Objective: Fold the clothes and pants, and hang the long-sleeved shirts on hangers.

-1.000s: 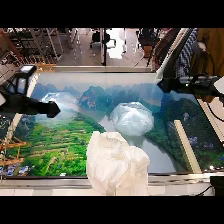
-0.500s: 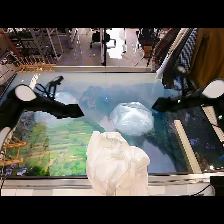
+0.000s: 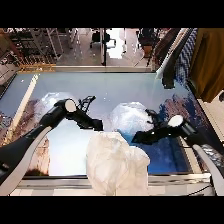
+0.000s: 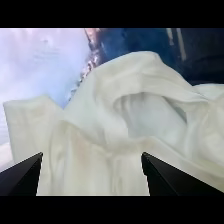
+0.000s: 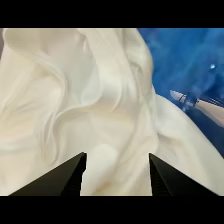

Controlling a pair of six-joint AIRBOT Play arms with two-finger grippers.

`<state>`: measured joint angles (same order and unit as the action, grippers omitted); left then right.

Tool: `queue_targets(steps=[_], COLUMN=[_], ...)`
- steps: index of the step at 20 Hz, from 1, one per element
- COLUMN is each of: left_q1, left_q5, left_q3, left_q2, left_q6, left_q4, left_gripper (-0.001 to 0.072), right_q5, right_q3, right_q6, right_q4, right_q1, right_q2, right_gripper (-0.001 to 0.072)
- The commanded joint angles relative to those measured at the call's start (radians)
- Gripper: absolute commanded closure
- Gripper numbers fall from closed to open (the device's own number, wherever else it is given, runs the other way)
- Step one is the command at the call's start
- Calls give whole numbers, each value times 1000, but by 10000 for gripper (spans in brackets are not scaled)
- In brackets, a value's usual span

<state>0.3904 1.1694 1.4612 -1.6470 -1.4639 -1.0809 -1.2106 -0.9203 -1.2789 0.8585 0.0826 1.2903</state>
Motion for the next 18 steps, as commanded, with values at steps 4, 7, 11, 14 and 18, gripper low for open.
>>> queue_targets(steps=[4,7,11,14,18], left_q1=[49,64,34,-48,-218], left_q5=[8,-9,1,68,98], left_q3=[3,3,53,257,652], left_q2=[-124,-161,-165,-129,-52], left_q6=[-14,-48,-4,13,13], left_q4=[11,11,10,12,106], left_gripper=[21,179,694,696,696], right_q5=[209,216,185,215,297], right_q3=[50,22,-155,-376,-731], right_q6=[13,13,-4,-12,3], right_q4=[-20,-5,53,55,59], right_q1=[141,142,142,143,156], right_q2=[160,183,177,177,177], right_gripper=[238,499,697,698,698])
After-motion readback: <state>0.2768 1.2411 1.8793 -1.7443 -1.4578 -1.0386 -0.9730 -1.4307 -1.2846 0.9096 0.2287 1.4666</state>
